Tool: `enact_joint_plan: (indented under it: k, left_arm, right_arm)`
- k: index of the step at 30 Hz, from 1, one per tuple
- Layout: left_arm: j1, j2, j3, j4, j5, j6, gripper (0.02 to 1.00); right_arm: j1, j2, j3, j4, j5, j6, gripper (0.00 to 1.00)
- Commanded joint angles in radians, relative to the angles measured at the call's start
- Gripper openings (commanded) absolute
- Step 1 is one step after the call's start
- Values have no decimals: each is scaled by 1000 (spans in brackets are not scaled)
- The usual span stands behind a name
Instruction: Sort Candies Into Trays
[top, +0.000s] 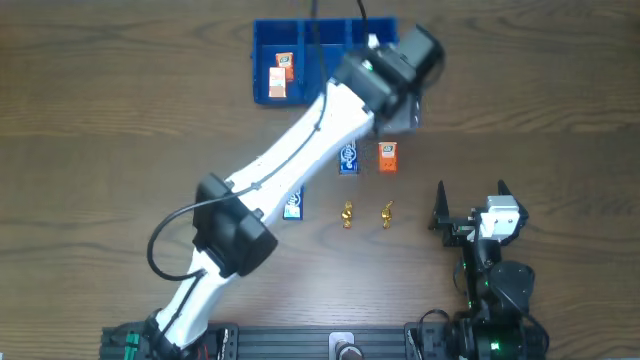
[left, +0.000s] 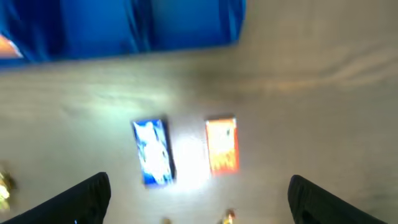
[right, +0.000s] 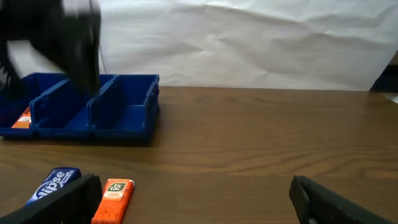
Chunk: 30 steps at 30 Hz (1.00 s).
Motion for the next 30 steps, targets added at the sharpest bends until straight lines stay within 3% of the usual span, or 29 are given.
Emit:
enact_joint_plan:
  k: [1,5,17,19,23,30]
  left_arm:
    - [-39,2,-238,105,52,-156,919]
    - [-89,13,-304,224,44,-155,917]
    - [-103,180,-302,331,14,-178,860]
    - [-100,182,-302,335,10,-178,814]
    - [-100,182,-302,323,-27,-180,560]
    - [-101,182,-302,313,-47,-185,375]
  right_arm:
    - [-5,-5,-3,-4,-1,12,998]
    - [-5,-5,-3,-4,-2,12,998]
    - [-5,-5,-3,-4,-2,12,998]
    - [-5,-5,-3,-4,-2,12,998]
    - [-5,-5,-3,-4,-2,12,998]
    - [-5,-5,-3,-4,-2,12,998]
